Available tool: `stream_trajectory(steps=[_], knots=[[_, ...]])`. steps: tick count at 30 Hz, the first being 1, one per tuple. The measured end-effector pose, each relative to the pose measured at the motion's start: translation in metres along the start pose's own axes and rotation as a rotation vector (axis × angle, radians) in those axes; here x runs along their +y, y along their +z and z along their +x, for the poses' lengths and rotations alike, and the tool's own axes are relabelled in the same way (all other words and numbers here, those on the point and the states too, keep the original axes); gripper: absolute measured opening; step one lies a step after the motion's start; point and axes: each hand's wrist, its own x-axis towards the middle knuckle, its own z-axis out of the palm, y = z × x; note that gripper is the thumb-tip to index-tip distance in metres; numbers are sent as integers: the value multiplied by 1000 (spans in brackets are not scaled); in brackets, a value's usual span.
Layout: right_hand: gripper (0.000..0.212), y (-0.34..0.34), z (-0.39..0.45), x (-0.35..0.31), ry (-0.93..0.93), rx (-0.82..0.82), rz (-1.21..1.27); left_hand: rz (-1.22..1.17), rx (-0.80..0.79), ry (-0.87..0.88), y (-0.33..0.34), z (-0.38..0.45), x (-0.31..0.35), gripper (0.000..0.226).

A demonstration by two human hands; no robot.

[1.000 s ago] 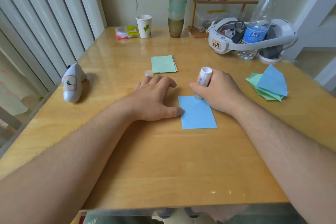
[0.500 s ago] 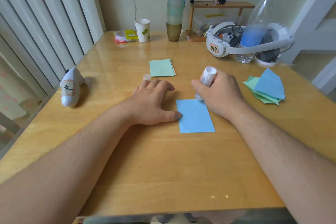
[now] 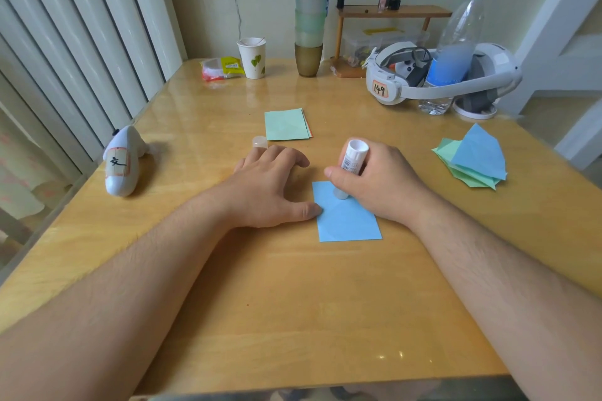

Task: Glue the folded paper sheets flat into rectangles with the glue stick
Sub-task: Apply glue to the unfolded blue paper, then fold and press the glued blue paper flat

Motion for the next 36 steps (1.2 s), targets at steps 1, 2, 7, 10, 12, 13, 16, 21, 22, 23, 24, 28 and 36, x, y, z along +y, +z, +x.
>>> stream_trajectory(steps=[1,2,7,10,12,13,16,21,22,23,24,28,36], knots=[[37,-2,0,1,4,-1,-6,-1,-5,-1,0,0,0,78],[36,-3,1,2,7,-2,-15,-4,-9,-4,0,-1,1,79],[33,-9,2,8,65,25,-34,-5,-9,-8,-2,-1,1,75],[36,-12,4,11,87,111,27,1,-10,-2,-3,-1,1,71],[28,-15,5,11,71,208,203,-2,-27,4,-5,-1,0,73],[20,-16,5,9,47,253,322,-14,-26,6,-6,-1,0,73],[17,-16,5,-1,-4,236,716,-166,117,18,-9,0,3,52],[36,-7,5,-17,17,85,974,-935,245,-44,-13,4,25,24],[38,-4,3,-19,-11,80,921,-1009,231,-45,-12,5,28,26],[40,-2,2,-21,-33,73,871,-1038,237,-25,-10,6,30,27],[39,1,1,-23,-38,68,830,-1060,256,3,-9,5,33,26],[28,10,0,-30,-21,87,753,-1100,319,79,-8,4,38,22],[33,19,7,-20,-169,149,235,-666,569,24,-23,5,4,10]])
